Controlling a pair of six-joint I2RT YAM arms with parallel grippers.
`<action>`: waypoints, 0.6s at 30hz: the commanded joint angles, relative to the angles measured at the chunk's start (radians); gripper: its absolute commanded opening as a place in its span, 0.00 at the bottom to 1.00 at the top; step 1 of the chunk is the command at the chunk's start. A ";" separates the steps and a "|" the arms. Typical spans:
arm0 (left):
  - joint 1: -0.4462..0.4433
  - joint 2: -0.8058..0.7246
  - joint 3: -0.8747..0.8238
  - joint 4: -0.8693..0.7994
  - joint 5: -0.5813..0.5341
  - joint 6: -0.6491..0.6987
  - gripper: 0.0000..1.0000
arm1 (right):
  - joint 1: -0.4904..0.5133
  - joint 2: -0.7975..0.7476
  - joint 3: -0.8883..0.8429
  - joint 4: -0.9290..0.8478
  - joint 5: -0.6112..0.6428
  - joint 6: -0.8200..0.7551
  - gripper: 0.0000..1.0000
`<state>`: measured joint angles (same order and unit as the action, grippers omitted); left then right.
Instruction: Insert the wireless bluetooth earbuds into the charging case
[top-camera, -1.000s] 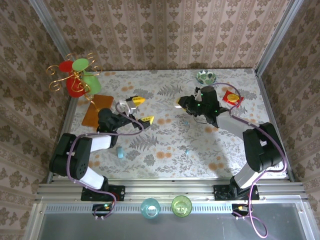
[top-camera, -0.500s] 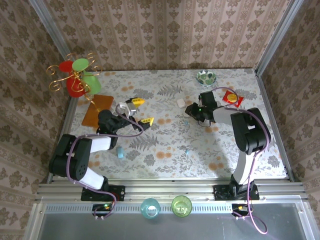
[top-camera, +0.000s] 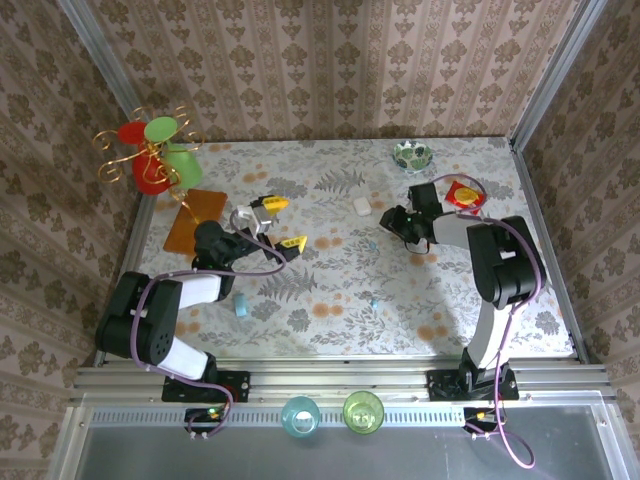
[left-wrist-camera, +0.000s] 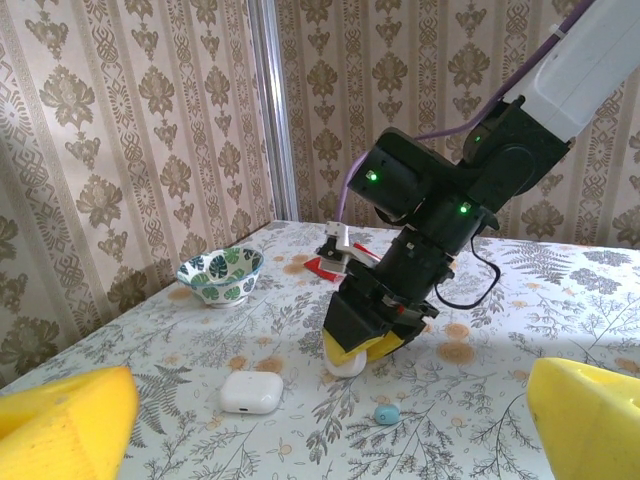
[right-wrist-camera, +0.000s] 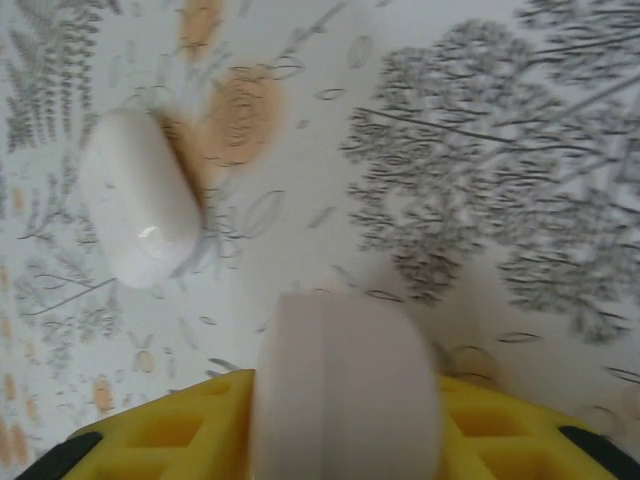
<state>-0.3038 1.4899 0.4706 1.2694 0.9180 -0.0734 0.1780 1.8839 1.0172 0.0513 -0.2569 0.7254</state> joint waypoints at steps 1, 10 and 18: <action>0.006 -0.016 0.004 0.023 0.002 0.015 1.00 | -0.007 -0.045 -0.015 -0.070 0.064 -0.042 0.45; 0.008 -0.019 0.004 0.022 0.000 0.014 1.00 | -0.024 -0.080 -0.023 -0.110 0.096 -0.043 0.56; 0.008 -0.018 0.006 0.022 0.000 0.016 1.00 | -0.051 -0.121 -0.025 -0.180 0.140 -0.044 0.59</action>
<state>-0.2993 1.4899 0.4706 1.2694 0.9173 -0.0734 0.1341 1.8111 1.0042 -0.0742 -0.1719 0.6941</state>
